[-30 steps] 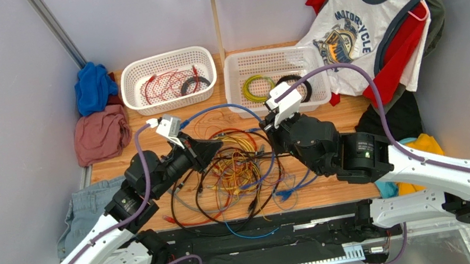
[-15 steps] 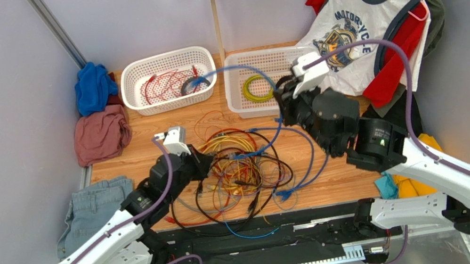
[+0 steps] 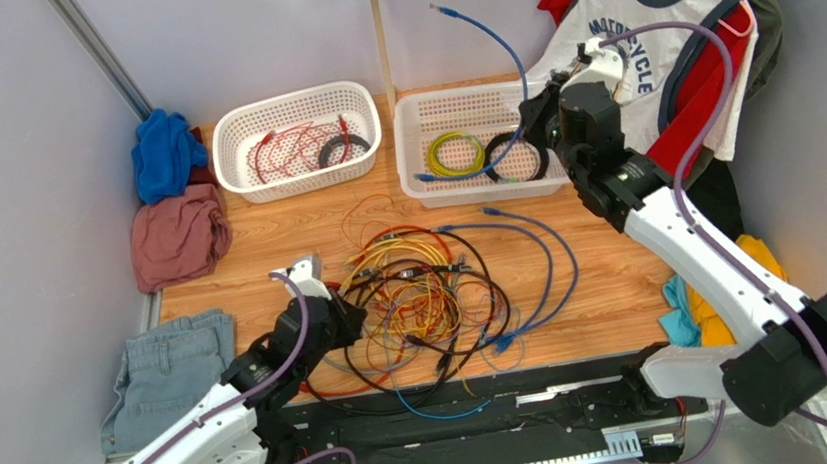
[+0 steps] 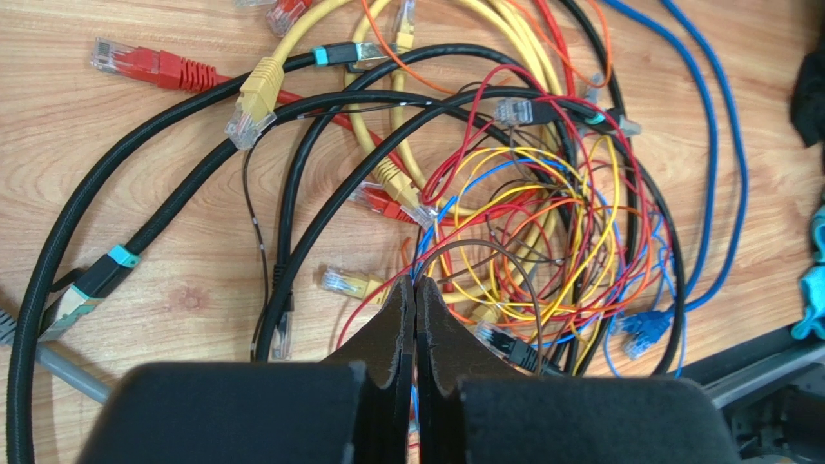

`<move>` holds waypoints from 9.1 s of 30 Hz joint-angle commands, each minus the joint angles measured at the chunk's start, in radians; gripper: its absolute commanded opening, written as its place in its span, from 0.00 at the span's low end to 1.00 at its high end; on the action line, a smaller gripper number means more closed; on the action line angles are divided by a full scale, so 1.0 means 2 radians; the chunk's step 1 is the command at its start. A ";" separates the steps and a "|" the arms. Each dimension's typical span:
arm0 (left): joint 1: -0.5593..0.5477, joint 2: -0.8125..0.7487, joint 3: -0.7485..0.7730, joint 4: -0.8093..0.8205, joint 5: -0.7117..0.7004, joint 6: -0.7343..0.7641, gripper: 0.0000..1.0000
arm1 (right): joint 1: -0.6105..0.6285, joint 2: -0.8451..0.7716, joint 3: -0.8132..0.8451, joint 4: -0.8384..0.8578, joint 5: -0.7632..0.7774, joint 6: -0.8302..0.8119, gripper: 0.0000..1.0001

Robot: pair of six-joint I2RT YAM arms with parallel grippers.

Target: Untangle the cables

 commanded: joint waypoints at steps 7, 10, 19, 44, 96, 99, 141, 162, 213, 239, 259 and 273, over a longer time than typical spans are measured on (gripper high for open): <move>0.002 -0.051 -0.036 0.011 -0.015 -0.020 0.00 | -0.022 0.111 0.008 0.169 0.043 -0.023 0.00; 0.002 -0.066 -0.043 0.011 -0.021 -0.020 0.00 | -0.026 0.147 -0.004 0.211 0.075 -0.042 0.00; 0.002 -0.074 -0.040 0.007 -0.033 -0.013 0.00 | -0.036 0.240 0.029 0.155 0.067 -0.054 0.00; 0.002 -0.070 0.031 -0.001 -0.033 0.020 0.00 | 0.149 0.019 -0.131 0.037 -0.042 -0.046 0.63; 0.001 -0.077 0.036 -0.055 -0.032 0.003 0.00 | 0.073 -0.012 -0.281 -0.087 0.093 0.105 0.58; 0.002 -0.078 0.033 -0.052 -0.028 -0.001 0.00 | 0.070 -0.017 -0.283 -0.106 0.124 0.112 0.61; 0.002 -0.112 0.083 -0.142 -0.103 -0.007 0.97 | 0.061 -0.141 -0.077 -0.167 -0.042 0.044 0.00; 0.001 -0.025 0.070 0.197 0.229 0.078 0.99 | 0.104 -0.090 0.051 -0.084 -0.239 0.020 0.00; -0.007 -0.046 0.066 0.023 -0.009 0.065 0.00 | 0.192 -0.103 0.061 -0.084 -0.194 -0.021 0.00; -0.007 -0.076 0.006 -0.005 0.021 0.012 0.33 | 0.172 0.142 -0.103 -0.122 0.000 -0.051 0.61; -0.007 -0.084 -0.013 -0.001 0.028 0.003 0.33 | 0.154 0.135 -0.135 -0.077 -0.012 -0.041 0.00; -0.007 -0.084 -0.008 0.001 0.018 -0.001 0.32 | 0.162 -0.109 0.031 -0.172 0.044 -0.062 0.00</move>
